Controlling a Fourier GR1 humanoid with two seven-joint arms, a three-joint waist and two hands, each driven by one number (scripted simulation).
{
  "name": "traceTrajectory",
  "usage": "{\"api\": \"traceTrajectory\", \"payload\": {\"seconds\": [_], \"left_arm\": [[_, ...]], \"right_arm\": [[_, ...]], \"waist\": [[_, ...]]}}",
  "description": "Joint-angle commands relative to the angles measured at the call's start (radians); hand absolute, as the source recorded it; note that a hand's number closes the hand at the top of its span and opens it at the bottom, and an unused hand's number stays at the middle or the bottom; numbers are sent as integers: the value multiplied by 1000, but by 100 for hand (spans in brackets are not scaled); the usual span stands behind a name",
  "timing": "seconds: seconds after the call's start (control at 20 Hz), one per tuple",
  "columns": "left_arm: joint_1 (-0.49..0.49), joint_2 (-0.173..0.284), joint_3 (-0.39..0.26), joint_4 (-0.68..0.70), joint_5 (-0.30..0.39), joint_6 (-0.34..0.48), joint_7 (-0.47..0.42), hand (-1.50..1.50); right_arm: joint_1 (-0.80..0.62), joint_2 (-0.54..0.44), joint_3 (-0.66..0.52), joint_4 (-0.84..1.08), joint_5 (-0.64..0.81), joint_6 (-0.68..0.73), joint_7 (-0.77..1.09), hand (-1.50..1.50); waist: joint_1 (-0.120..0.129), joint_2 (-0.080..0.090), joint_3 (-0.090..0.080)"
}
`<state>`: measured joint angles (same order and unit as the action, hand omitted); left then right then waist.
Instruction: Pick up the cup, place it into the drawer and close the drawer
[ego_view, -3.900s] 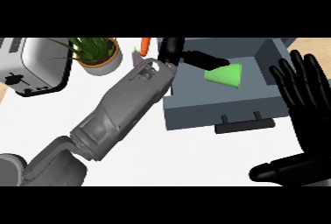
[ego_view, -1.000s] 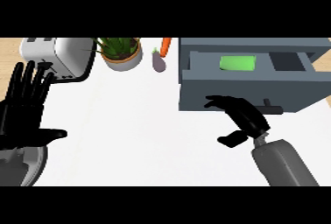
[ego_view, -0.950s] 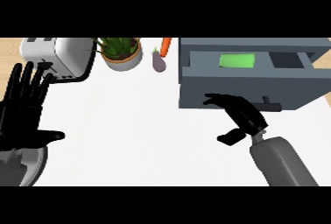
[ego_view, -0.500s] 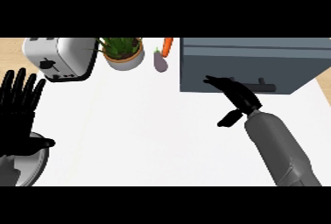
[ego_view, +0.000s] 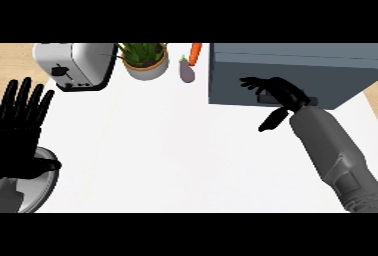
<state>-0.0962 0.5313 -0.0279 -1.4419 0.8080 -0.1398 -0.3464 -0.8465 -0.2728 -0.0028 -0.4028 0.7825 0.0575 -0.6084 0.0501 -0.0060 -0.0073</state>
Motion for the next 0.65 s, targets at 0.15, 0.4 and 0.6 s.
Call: {"api": "traceTrajectory", "payload": {"seconds": [0.15, 0.4, 0.6], "left_arm": [[-11, -37, -36, -14, -40, 10, -3, -150], [-40, -21, -18, 1, -36, 8, 15, -150], [-25, -26, -6, 53, -53, -24, -29, -150]], "right_arm": [[-110, -44, -42, 170, 11, -15, 45, -150], [-149, -94, -67, 197, -6, 20, 28, -150], [-136, -80, -61, 211, 5, -13, 17, -150]], "waist": [[28, 38, 11], [42, 42, 11], [42, 46, 10]]}}
